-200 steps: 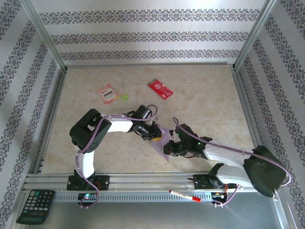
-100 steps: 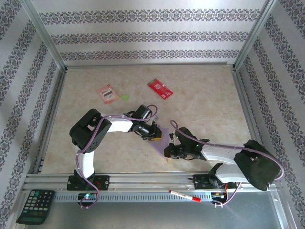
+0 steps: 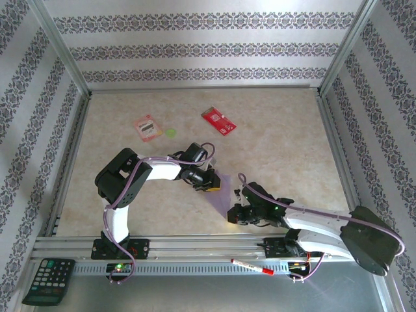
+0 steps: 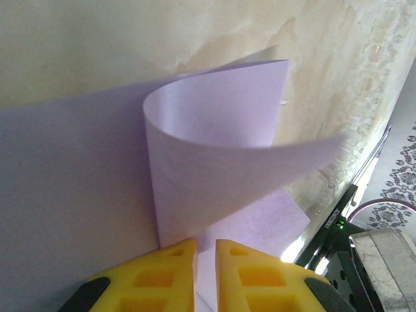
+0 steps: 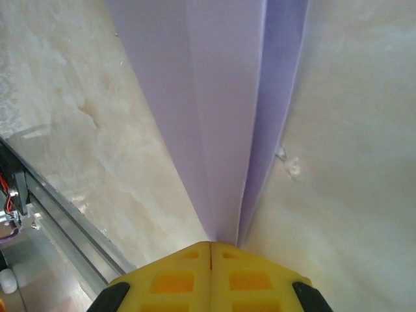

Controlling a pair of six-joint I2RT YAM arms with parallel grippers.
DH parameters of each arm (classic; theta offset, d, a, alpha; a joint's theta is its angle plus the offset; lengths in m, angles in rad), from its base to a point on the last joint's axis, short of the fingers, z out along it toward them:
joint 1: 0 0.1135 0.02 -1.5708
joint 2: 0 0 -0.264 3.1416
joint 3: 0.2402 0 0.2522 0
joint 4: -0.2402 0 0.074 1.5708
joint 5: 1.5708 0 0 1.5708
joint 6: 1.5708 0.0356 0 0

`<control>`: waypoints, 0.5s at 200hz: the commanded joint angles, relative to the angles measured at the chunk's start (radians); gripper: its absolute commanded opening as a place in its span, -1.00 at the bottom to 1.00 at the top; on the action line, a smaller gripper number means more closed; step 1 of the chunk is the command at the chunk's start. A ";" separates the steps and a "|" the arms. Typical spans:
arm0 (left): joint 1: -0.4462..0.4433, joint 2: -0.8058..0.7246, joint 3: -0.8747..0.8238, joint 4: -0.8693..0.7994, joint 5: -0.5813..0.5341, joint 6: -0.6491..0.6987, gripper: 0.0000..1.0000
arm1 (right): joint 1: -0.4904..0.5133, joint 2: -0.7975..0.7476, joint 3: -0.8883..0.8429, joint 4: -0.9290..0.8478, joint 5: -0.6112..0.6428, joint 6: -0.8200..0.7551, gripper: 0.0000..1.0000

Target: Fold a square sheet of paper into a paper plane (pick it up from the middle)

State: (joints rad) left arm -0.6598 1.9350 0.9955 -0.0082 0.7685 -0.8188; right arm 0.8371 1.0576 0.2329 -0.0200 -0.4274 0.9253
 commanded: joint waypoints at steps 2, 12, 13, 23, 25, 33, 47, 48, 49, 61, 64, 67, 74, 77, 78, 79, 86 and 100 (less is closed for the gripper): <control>0.013 0.061 -0.021 -0.110 -0.087 0.017 -0.68 | -0.035 -0.038 0.038 -0.088 -0.011 0.010 -1.00; 0.014 0.062 -0.020 -0.110 -0.087 0.016 -0.68 | -0.049 -0.038 0.060 -0.080 -0.022 0.008 -1.00; 0.014 0.061 -0.020 -0.110 -0.087 0.017 -0.68 | -0.051 -0.038 0.061 -0.079 -0.023 0.008 -1.00; 0.014 0.060 -0.019 -0.111 -0.087 0.017 -0.68 | -0.053 -0.027 0.082 -0.072 -0.029 0.005 -1.00; 0.014 0.060 -0.019 -0.112 -0.087 0.017 -0.68 | -0.054 -0.023 0.086 -0.071 -0.029 0.004 -1.00; 0.014 0.060 -0.019 -0.111 -0.088 0.018 -0.68 | -0.053 -0.005 0.099 -0.059 -0.037 0.003 -1.00; 0.014 0.060 -0.018 -0.112 -0.087 0.018 -0.68 | -0.054 0.031 0.103 -0.045 -0.049 -0.006 -1.00; 0.014 0.060 -0.018 -0.112 -0.087 0.018 -0.68 | -0.054 0.034 0.119 -0.043 -0.051 -0.007 -1.00; 0.014 0.060 -0.018 -0.113 -0.087 0.018 -0.68 | -0.053 0.037 0.127 -0.042 -0.052 -0.008 -1.00; 0.014 0.061 -0.018 -0.113 -0.086 0.018 -0.68 | -0.052 0.073 0.146 -0.030 -0.059 -0.017 -1.00; 0.014 0.061 -0.018 -0.113 -0.086 0.019 -0.68 | -0.052 0.082 0.148 -0.027 -0.058 -0.018 -1.00; 0.014 0.061 -0.018 -0.112 -0.086 0.018 -0.68 | -0.053 0.092 0.149 -0.023 -0.060 -0.020 -1.00; 0.014 0.062 -0.018 -0.112 -0.086 0.020 -0.68 | -0.053 0.111 0.149 -0.012 -0.059 -0.025 -1.00; 0.014 0.062 -0.018 -0.112 -0.086 0.019 -0.68 | -0.056 0.121 0.149 -0.008 -0.058 -0.026 -1.00; 0.014 0.062 -0.018 -0.112 -0.086 0.019 -0.68 | -0.056 0.123 0.148 -0.006 -0.059 -0.027 -1.00; 0.014 0.062 -0.018 -0.112 -0.086 0.019 -0.68 | -0.056 0.126 0.148 -0.004 -0.059 -0.027 -1.00; 0.014 0.062 -0.017 -0.114 -0.087 0.019 -0.68 | -0.059 0.143 0.146 0.005 -0.063 -0.033 -1.00; 0.014 0.062 -0.017 -0.116 -0.084 0.020 -0.68 | -0.065 0.168 0.142 0.018 -0.064 -0.042 -1.00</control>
State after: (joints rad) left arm -0.6594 1.9358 0.9955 -0.0090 0.7708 -0.8181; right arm 0.7868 1.1877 0.3660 -0.0315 -0.4698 0.9131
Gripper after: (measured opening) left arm 0.159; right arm 0.040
